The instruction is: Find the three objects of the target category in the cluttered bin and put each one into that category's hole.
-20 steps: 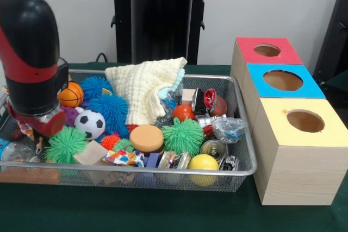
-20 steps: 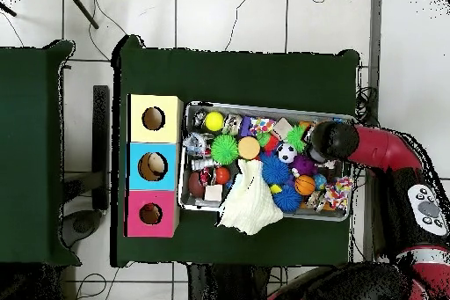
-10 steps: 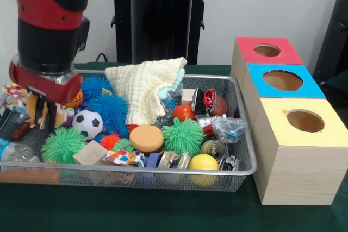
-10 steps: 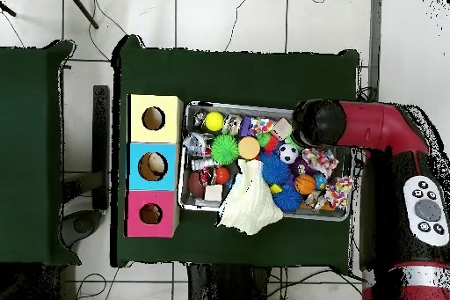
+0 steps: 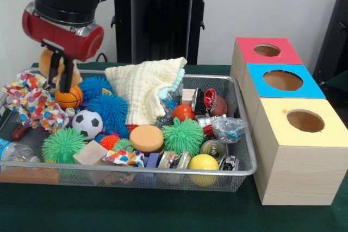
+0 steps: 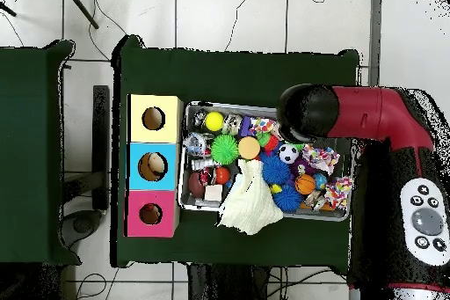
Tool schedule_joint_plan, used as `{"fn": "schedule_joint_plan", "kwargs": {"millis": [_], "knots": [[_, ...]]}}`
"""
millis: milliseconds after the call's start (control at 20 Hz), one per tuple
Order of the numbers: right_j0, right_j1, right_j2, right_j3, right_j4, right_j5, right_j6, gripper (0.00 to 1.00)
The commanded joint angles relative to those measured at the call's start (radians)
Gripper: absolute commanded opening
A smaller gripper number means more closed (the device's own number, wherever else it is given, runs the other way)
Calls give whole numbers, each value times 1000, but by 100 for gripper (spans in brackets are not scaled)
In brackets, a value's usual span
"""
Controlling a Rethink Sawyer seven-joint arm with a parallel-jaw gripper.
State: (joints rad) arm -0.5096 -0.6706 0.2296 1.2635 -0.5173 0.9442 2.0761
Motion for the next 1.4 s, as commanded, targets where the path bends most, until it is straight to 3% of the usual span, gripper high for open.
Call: {"fn": "schedule_joint_plan", "kwargs": {"millis": [50, 350, 750, 1050, 1400], "knots": [[25, -5, -16, 127, 48, 103, 9, 0], [51, -63, -72, 339, 123, -27, 168, 0], [46, -120, -56, 587, 205, -235, 156, 0], [99, -124, -97, 680, 167, -418, 184, 0], [137, -72, -124, 687, 154, -509, 155, 0]]}}
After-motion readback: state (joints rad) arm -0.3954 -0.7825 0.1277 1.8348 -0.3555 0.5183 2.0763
